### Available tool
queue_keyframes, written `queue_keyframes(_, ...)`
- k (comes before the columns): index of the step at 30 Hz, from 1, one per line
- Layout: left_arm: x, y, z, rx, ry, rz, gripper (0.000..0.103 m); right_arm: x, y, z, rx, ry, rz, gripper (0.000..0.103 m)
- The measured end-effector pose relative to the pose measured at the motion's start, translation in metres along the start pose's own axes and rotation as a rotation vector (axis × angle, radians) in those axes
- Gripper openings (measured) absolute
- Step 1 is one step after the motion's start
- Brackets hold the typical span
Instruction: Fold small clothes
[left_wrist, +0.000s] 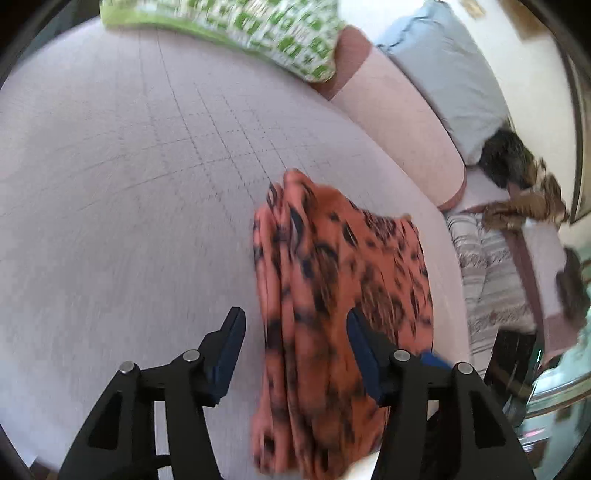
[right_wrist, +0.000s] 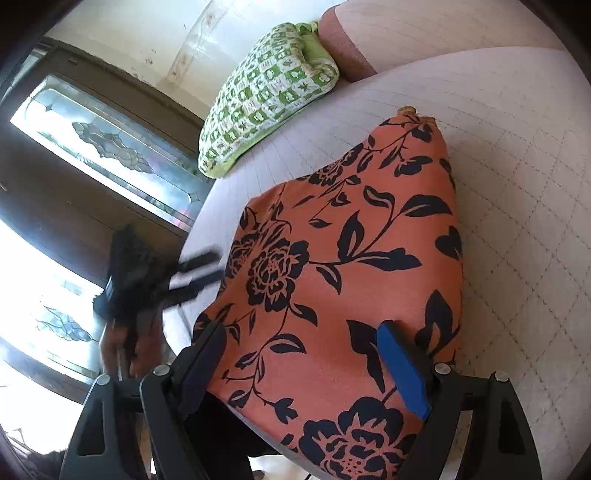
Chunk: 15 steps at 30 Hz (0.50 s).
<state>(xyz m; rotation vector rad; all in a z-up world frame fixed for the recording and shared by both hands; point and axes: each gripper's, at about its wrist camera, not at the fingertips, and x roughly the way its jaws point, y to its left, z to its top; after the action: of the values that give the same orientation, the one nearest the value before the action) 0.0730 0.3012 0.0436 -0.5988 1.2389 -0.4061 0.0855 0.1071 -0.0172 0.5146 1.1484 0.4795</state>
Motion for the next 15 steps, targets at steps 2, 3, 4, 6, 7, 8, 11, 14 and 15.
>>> queue_keyframes(2, -0.018, -0.016, -0.029, 0.048, -0.03, 0.004, 0.058, -0.004, 0.003, -0.002, -0.01, -0.006, -0.004, 0.086)
queue_keyframes(3, -0.024, -0.022, -0.04, 0.063, -0.038, -0.005, 0.058, -0.006, 0.004, -0.003, -0.013, -0.006, -0.003, 0.086)
queue_keyframes(4, -0.026, -0.028, -0.05, 0.088, -0.042, -0.006, 0.058, -0.008, 0.004, -0.004, -0.015, -0.003, -0.001, 0.086)
queue_keyframes(6, -0.02, -0.031, -0.066, 0.122, -0.02, 0.055, 0.051, -0.009, 0.001, -0.004, -0.007, -0.002, 0.008, 0.086)
queue_keyframes(7, -0.015, -0.026, -0.069, 0.112, 0.005, 0.075, 0.027, -0.008, 0.0, -0.004, -0.004, -0.001, 0.011, 0.086)
queue_keyframes(8, -0.007, -0.018, -0.069, 0.075, 0.04, 0.091, 0.015, -0.007, -0.001, -0.004, 0.001, -0.002, 0.017, 0.086)
queue_keyframes(11, 0.0, 0.024, -0.072, -0.179, 0.056, -0.032, 0.011, -0.007, -0.005, -0.004, 0.01, -0.006, 0.036, 0.086)
queue_keyframes(14, 0.012, 0.07, -0.088, -0.467, 0.068, -0.234, 0.015, -0.004, -0.008, -0.004, 0.006, 0.0, 0.048, 0.086)
queue_keyframes(15, 0.012, 0.074, -0.091, -0.496, 0.066, -0.26, 0.015, -0.003, -0.01, -0.003, 0.013, 0.002, 0.054, 0.086)
